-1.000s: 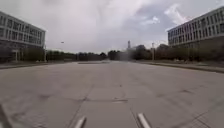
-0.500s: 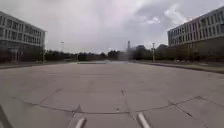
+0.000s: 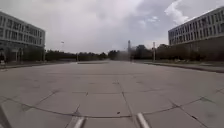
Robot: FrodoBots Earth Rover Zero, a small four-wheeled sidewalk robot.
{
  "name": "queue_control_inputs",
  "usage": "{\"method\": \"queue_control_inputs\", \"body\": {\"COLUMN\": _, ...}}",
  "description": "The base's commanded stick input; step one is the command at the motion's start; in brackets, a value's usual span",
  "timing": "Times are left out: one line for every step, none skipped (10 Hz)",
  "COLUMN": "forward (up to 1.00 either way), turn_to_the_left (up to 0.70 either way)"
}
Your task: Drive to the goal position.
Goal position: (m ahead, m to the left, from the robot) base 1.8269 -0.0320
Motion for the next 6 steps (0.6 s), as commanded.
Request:
{"method": "queue_control_inputs", "body": {"forward": 0.23, "turn_to_the_left": 0.00}}
{"method": "queue_control_inputs", "body": {"forward": 0.40, "turn_to_the_left": 0.00}}
{"method": "queue_control_inputs", "body": {"forward": 0.40, "turn_to_the_left": 0.00}}
{"method": "queue_control_inputs", "body": {"forward": 0.40, "turn_to_the_left": 0.00}}
{"method": "queue_control_inputs", "body": {"forward": 0.38, "turn_to_the_left": 0.00}}
{"method": "queue_control_inputs", "body": {"forward": 0.34, "turn_to_the_left": 0.00}}
